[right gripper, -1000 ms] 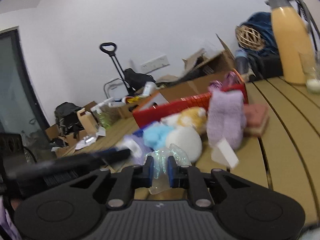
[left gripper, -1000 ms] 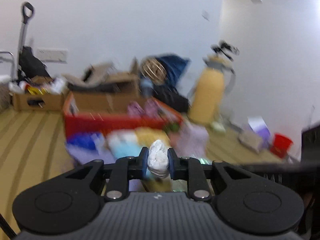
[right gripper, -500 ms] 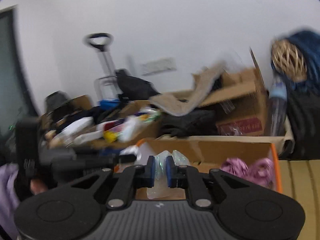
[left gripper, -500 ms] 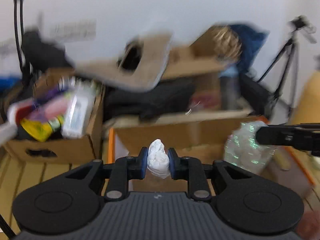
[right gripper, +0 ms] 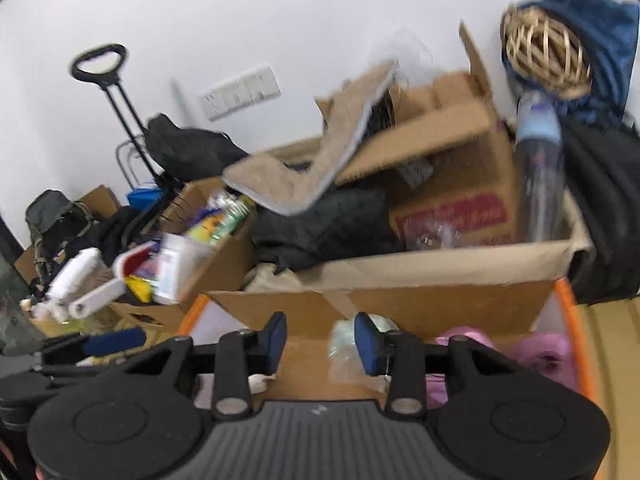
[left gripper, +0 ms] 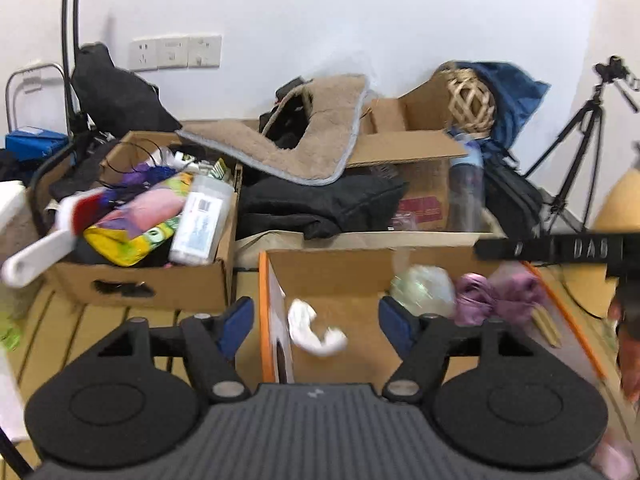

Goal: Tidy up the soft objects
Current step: 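Lower both held items into the cardboard box and open both tools, then withdraw both tools from the box back toward the pile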

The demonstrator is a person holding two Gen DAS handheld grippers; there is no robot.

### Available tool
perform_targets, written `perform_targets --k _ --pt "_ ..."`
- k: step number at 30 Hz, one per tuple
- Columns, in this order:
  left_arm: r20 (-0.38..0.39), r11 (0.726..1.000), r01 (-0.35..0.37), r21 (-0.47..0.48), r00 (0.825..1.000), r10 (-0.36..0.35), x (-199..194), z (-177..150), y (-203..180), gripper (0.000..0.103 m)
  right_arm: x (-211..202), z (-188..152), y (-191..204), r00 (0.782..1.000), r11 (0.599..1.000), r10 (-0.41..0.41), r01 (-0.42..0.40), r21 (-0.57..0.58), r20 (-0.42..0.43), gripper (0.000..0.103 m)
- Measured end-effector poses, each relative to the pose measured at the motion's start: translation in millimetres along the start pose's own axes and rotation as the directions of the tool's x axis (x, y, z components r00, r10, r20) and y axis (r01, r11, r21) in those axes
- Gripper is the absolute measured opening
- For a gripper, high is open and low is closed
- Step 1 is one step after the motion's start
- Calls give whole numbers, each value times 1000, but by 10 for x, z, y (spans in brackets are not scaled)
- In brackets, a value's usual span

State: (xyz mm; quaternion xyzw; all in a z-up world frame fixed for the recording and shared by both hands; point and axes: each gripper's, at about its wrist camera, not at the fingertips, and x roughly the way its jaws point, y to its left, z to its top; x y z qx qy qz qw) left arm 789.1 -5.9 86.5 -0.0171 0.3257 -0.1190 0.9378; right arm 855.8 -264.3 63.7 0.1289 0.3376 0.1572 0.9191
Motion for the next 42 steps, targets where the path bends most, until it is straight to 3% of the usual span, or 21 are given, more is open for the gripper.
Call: perform_targets --k 5,7,10,15,22,28,32,38,42 --pt "138 1000 -13 -8 990 14 -1112 -440 -242 86 -1022 -33 204 998 999 -1 5 -53 67 45" --pt "177 1000 -3 -14 984 6 -1488 -702 -338 87 -1440 -165 308 995 996 27 -19 -82 96 63" --pt "207 998 55 -33 977 -47 -2002 -1180 -466 89 -2105 -600 459 981 988 59 -31 -149 184 77" --pt "252 995 74 64 964 -88 -2596 -1918 -807 93 -2864 -1610 689 955 963 66 15 -269 288 89" --pt "313 986 65 151 943 -110 -3234 -2767 -1151 100 -3453 -2937 730 929 979 -45 114 -170 368 92" --pt "313 974 42 224 943 -113 -3535 -3229 -1359 101 -3771 -3824 928 903 956 -139 229 -182 406 96" --pt "314 978 39 205 944 -104 -3660 -3325 -1385 101 -3958 -4126 1005 906 962 -137 219 -166 402 99" --pt "336 987 55 153 936 -105 -3780 -3485 -1352 102 -4175 -4355 1068 876 957 -176 259 -130 449 100" --pt "344 991 56 123 934 -95 -3751 -3521 -1250 102 -4222 -4397 1100 879 961 -164 244 -127 447 100"
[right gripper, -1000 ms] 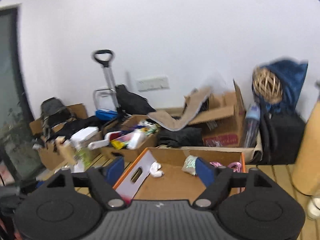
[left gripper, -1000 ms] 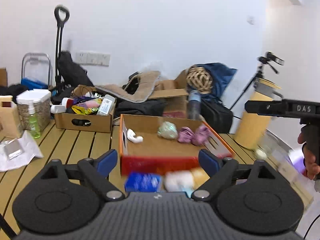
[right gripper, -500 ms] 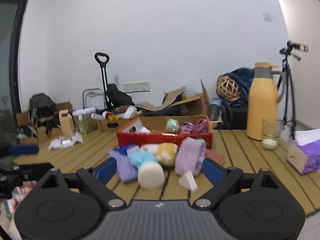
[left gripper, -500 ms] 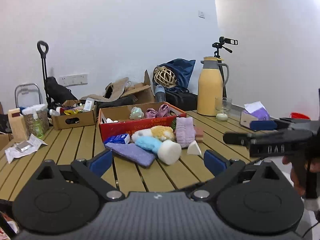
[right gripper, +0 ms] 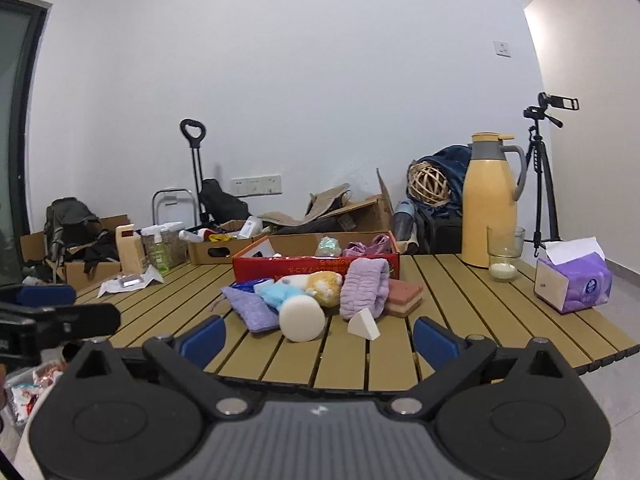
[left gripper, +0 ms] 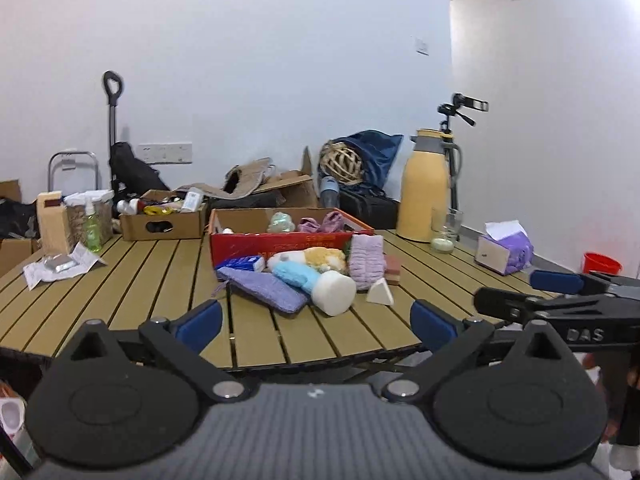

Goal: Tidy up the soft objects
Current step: 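Withdraw both tools from the box back toward the pile, then grasp the white foam cylinder with the left tool while the right grasps the white sponge wedge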

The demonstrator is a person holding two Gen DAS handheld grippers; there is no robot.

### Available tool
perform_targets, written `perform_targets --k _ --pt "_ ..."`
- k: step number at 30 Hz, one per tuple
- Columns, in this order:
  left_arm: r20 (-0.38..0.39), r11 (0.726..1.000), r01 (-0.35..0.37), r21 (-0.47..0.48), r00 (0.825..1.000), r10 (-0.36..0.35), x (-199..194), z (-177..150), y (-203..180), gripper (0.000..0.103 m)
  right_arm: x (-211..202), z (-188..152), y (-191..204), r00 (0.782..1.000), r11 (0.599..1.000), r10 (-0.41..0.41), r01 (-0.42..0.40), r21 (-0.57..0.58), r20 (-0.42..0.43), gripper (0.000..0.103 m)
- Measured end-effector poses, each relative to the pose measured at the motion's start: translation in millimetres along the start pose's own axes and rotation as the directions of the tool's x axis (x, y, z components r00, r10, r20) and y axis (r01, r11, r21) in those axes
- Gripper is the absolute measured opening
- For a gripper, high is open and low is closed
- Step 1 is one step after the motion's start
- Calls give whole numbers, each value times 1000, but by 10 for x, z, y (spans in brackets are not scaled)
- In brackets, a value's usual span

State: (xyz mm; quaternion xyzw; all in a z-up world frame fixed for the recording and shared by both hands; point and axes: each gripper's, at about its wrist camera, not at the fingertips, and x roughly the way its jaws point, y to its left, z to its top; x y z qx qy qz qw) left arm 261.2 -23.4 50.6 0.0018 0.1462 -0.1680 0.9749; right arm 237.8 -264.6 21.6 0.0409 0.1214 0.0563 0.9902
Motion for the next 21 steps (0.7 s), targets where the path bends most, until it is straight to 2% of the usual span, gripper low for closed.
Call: perform_targets --k 7,11,15,18,21 --pt "13 999 -45 -5 999 45 165 -103 140 102 169 44 62 999 999 36 -36 -4 -10 101" --pt "1 998 -57 -14 998 57 526 -119 207 103 410 18 -42 999 999 33 -32 4 -27 101" --pt "-76 997 1 -75 997 -7 1069 -146 253 103 776 26 -244 999 998 -15 18 55 -52 98" --pt "-108 998 35 -47 993 -40 1488 -112 184 102 1090 -2 -381 996 995 -24 31 95 -82 93" --pt "-133 995 83 -64 987 -91 1859 -64 161 100 1421 -22 -517 992 992 -19 34 119 -122 87"
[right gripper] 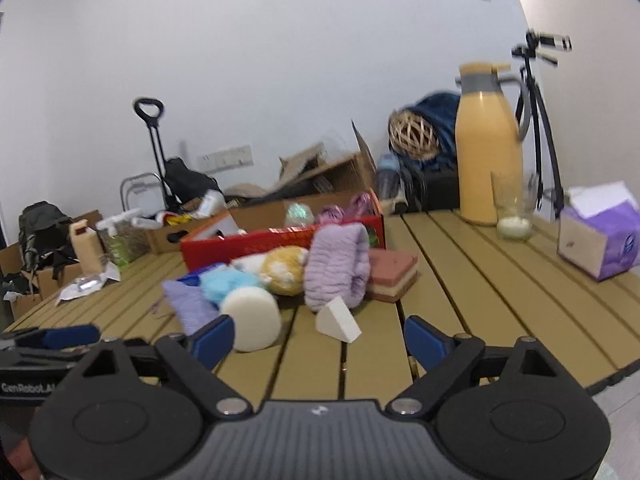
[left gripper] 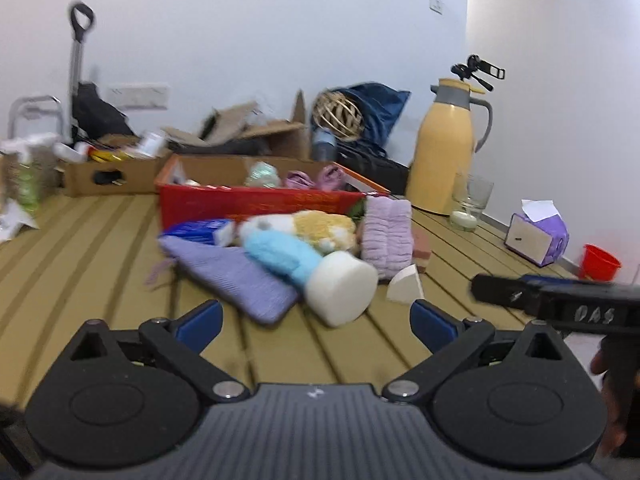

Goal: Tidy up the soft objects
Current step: 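Grasp the white foam cylinder with the left tool while the right grasps the white sponge wedge, then carry both white foam pieces into the cardboard box and open both tools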

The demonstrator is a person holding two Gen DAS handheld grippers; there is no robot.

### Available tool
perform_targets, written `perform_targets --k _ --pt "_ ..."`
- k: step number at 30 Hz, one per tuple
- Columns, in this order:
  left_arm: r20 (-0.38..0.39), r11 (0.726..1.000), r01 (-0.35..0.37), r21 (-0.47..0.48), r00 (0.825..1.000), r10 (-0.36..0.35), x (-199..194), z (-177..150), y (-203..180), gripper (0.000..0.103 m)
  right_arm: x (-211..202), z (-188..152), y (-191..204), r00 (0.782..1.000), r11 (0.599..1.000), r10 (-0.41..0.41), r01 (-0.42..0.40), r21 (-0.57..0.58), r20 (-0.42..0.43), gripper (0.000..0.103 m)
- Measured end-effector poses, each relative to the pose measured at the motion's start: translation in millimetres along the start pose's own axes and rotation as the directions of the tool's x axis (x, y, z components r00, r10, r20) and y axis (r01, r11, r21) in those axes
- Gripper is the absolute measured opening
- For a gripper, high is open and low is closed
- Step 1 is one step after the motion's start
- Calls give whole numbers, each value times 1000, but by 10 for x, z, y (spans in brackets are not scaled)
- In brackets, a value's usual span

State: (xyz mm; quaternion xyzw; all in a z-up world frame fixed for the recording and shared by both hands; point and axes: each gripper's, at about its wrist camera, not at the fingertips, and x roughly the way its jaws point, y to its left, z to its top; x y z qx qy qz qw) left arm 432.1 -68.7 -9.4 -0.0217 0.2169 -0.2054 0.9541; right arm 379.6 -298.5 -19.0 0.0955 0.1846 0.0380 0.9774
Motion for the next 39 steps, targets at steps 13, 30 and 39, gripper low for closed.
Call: perform_targets --k 13,30,39 --pt "-164 990 125 64 980 -113 1061 164 -13 38 1301 135 -167 977 998 58 -65 -26 -206 24" --pt "22 988 121 -99 993 -120 300 1146 661 33 742 895 -94 979 980 197 -196 11 -55 23" --pt "-207 992 -60 -113 978 36 2089 2130 1441 34 2714 1988 217 896 925 366 -323 199 -250 25"
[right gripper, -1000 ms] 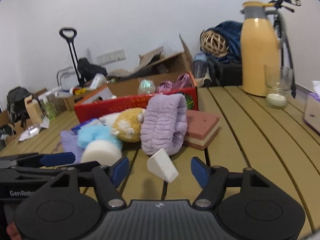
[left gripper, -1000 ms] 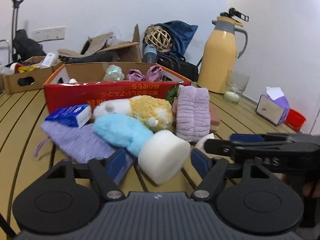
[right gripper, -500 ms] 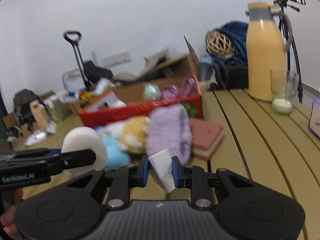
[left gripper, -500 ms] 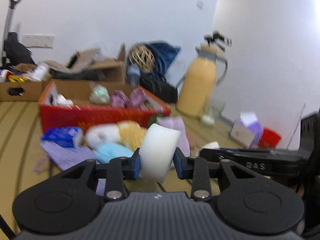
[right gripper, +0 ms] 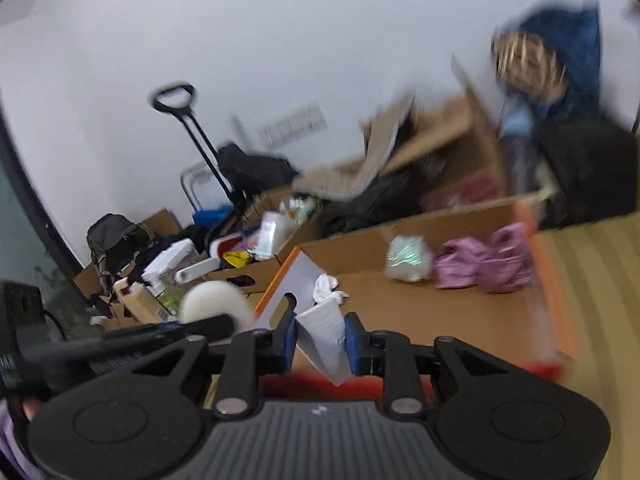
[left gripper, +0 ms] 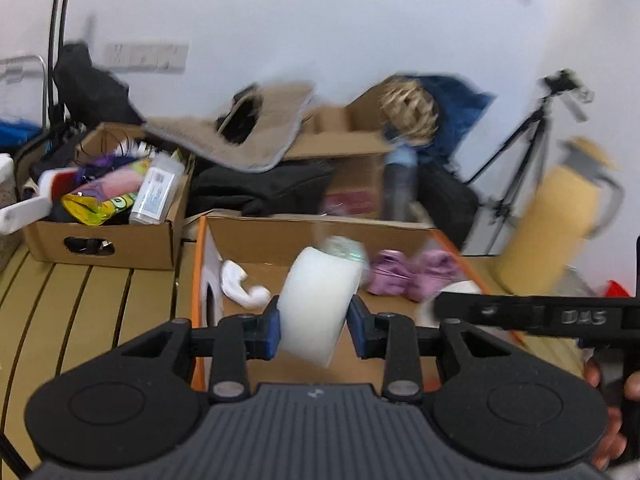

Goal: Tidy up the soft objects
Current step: 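Carry both white foam pieces into the cardboard box and open both tools, then withdraw both tools from the box back toward the pile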

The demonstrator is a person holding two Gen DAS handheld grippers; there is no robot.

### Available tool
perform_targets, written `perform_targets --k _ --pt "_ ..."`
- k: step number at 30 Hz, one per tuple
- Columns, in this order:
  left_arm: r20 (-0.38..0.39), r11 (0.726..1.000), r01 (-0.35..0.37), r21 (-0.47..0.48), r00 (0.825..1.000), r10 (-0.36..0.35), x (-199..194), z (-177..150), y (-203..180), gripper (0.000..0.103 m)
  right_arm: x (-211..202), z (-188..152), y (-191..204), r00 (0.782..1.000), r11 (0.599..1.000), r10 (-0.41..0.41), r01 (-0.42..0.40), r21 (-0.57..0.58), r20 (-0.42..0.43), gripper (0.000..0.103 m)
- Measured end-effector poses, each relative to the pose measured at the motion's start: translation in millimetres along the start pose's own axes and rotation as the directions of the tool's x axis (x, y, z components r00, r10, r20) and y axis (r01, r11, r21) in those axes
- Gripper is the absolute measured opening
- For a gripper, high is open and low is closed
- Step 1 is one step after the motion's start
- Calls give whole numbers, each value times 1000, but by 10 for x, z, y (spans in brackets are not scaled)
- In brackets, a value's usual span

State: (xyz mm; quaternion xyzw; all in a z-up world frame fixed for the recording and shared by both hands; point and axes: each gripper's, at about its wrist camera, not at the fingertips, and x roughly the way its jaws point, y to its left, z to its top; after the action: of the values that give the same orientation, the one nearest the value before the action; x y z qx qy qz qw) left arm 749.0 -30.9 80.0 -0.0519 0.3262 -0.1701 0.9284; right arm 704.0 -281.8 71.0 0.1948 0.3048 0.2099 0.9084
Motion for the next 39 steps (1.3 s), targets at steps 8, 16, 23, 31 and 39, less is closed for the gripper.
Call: perform_targets --k 8,16,23,31,39 --pt "-103 981 -191 -33 977 187 1219 417 377 54 1713 658 -347 984 990 -83 99 100 -157 33" --pt "-61 981 -140 -136 989 133 1053 507 557 69 1846 644 -624 989 976 -54 81 202 -136 50" --pt "18 988 -137 -72 990 139 93 580 219 76 1084 830 -290 992 985 -89 101 142 -85 53" --pt "226 994 -98 -38 969 105 -1720 -577 -128 83 -540 394 83 998 999 39 -38 19 -55 72" --pt "408 962 -255 95 892 196 -2902 -2049 -774 97 -1962 -1094 375 989 964 -50 84 -254 137 87"
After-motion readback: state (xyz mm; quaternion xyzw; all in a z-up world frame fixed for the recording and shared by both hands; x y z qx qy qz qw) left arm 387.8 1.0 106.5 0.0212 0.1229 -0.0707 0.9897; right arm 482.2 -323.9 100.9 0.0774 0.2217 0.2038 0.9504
